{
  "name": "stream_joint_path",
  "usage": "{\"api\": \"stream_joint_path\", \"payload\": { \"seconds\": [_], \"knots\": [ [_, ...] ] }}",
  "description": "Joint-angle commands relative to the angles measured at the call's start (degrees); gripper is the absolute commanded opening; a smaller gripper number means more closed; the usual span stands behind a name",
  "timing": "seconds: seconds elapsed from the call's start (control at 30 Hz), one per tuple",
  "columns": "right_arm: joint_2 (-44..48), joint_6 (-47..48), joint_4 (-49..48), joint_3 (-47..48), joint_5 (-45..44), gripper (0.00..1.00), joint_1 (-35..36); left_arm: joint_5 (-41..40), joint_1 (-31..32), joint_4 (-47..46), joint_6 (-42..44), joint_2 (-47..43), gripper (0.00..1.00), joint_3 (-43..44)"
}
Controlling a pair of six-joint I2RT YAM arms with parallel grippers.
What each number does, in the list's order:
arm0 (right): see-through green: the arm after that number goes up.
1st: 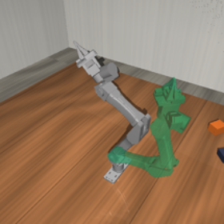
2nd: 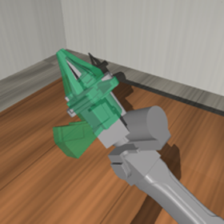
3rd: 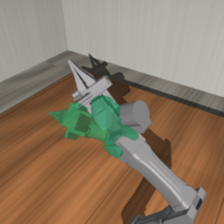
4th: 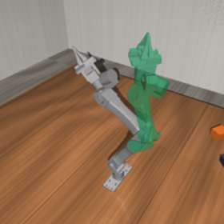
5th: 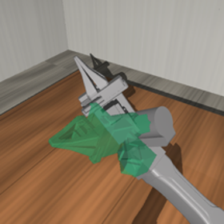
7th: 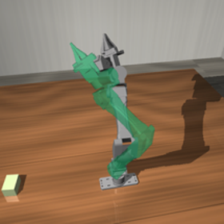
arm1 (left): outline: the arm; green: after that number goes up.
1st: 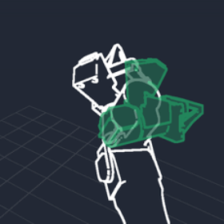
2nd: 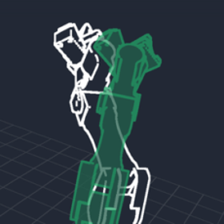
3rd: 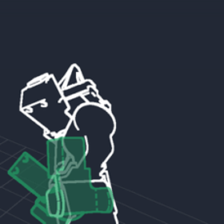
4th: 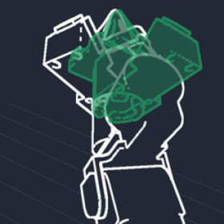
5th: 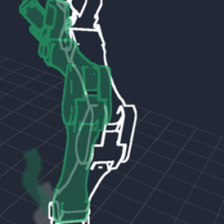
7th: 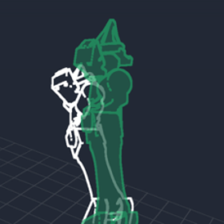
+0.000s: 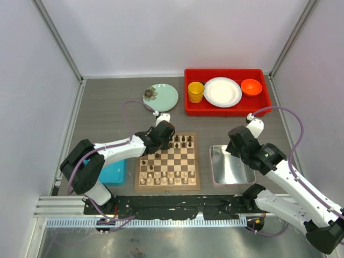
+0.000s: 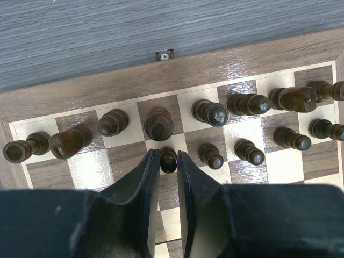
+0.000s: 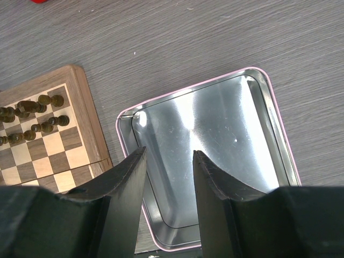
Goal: Set up the chess pieces on the board
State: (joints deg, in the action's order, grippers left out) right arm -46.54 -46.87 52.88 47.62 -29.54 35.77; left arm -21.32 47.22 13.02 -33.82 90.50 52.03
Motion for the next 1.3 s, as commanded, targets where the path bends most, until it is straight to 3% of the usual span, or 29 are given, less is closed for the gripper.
{"api": "stream_joint_path", "payload": {
  "seconds": [0.0,0.73,1.27],
  "knots": [
    [0.05,0.20,0.29,0.64,-2.28,0.46,-0.35,-0.12,-0.20,-2.21,0.51,-0.67,0.24,0.88],
    [0.05,0.20,0.29,0.64,-2.28,0.46,-0.35,-1.18,-0.29,0.78,0.43,-5.24,0.36,1.05],
    [-0.13,0.47,0.20,0.81,-2.36,0.45,-0.44,1.36,-0.20,17.83,-5.20,-18.76,0.37,-2.72]
  ]
}}
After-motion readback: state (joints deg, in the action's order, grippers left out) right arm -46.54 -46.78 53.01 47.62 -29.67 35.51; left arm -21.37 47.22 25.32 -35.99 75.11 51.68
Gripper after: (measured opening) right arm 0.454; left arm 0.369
